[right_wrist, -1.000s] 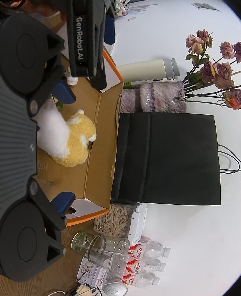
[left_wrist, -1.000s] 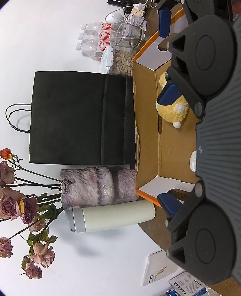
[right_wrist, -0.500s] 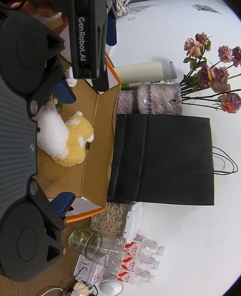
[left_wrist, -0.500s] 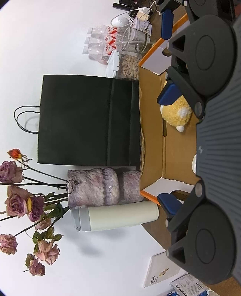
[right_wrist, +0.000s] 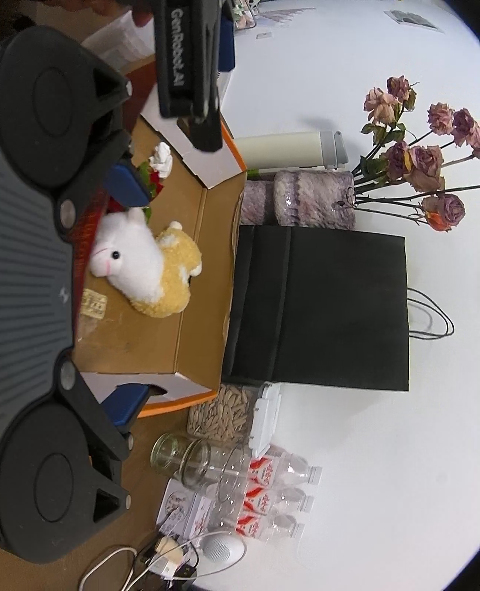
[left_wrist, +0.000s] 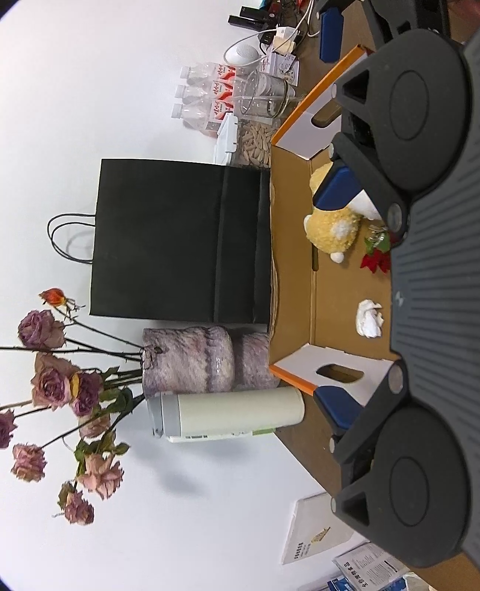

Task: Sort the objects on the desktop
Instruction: 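Withdraw both tools from the box back toward the table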

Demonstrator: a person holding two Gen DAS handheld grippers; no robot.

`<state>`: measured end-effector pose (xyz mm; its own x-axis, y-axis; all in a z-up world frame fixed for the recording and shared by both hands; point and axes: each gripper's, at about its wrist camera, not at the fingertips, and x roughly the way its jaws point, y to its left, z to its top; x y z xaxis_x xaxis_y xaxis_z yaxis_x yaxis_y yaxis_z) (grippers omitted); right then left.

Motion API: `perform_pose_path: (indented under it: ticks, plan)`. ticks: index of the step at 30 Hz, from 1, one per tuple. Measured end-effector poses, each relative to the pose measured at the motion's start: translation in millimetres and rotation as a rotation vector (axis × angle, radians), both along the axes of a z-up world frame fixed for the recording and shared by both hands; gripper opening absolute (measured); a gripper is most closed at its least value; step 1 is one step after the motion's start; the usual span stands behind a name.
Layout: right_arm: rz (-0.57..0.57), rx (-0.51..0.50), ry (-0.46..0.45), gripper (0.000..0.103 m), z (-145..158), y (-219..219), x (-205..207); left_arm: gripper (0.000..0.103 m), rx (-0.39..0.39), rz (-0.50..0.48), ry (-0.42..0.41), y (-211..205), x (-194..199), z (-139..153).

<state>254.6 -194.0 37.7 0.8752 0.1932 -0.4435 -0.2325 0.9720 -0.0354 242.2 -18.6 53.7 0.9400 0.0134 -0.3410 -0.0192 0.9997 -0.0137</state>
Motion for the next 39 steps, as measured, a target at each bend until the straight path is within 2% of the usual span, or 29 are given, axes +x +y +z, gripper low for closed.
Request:
perform_pose_path:
  ticks: [22, 39]
  plan:
    - [-0.03, 0.0, 0.026, 0.102, -12, -21, -78, 0.103, -0.016, 0.029, -0.019, 17, -82, -12]
    - [-0.05, -0.003, 0.106, 0.102, -37, -40, -113, 0.103, 0.004, 0.031, 0.078, 43, -119, -42]
